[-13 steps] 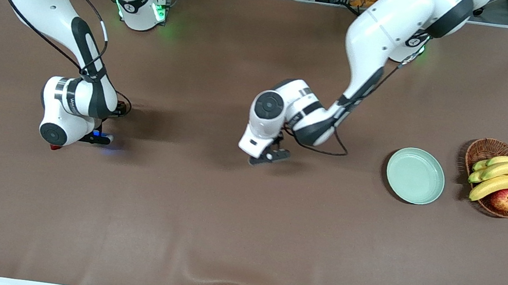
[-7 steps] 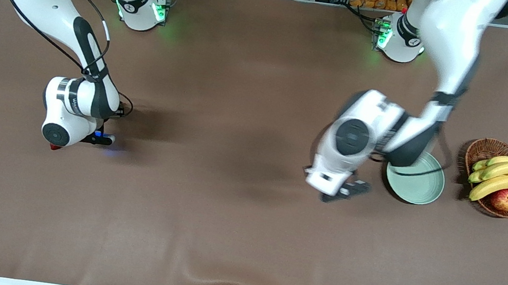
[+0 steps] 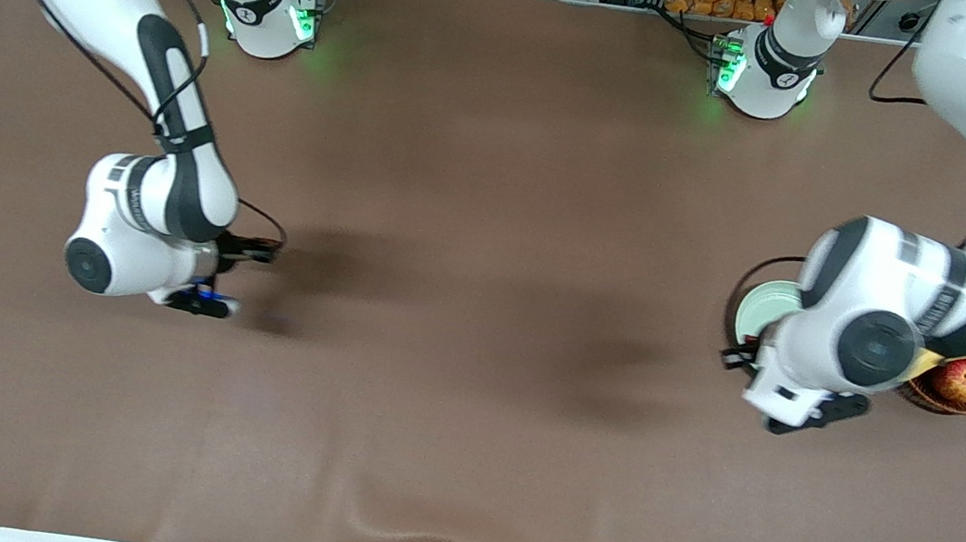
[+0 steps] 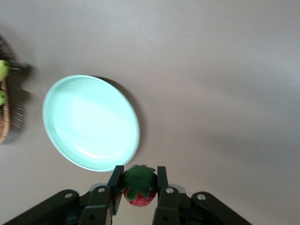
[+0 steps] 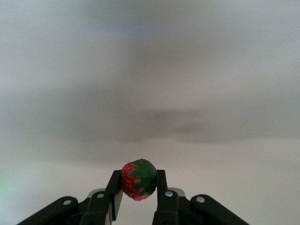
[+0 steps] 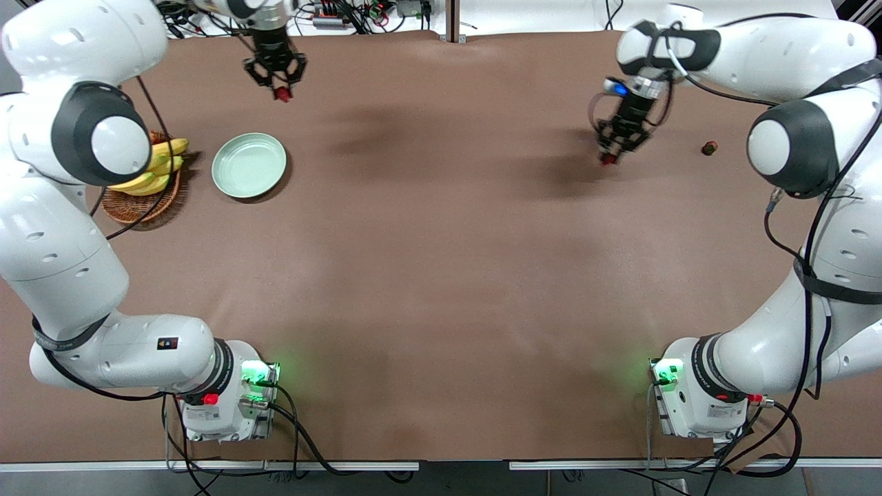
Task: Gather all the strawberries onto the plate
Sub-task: 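Drop the strawberry on the plate while the right gripper carries another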
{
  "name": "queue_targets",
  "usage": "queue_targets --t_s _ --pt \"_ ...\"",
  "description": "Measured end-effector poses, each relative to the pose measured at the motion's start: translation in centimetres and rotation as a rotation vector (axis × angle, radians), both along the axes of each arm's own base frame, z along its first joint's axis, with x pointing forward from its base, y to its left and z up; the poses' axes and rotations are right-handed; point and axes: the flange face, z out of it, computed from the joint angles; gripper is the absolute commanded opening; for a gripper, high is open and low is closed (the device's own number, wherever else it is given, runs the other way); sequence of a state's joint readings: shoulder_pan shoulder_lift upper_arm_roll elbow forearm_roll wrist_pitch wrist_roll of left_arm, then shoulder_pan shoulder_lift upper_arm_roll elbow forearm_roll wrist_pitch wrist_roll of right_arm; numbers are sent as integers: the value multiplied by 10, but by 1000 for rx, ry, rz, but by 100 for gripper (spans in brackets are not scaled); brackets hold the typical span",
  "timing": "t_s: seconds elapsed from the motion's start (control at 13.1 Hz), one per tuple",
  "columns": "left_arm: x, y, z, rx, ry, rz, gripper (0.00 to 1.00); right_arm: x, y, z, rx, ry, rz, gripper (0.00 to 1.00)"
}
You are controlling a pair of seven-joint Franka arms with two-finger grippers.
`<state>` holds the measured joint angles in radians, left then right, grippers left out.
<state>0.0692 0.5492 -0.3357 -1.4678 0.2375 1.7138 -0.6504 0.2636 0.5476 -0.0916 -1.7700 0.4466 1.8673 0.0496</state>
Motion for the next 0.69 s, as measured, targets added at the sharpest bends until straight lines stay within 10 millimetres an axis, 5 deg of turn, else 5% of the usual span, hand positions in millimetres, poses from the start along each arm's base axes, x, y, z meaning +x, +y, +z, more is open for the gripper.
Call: queue_targets --t_s 0.31,0.69 --pt "-4 65 -40 -24 81 -4 0 -21 149 17 236 26 -93 2" --pt "-5 83 -81 -61 65 -16 0 -49 248 -32 284 -51 -156 6"
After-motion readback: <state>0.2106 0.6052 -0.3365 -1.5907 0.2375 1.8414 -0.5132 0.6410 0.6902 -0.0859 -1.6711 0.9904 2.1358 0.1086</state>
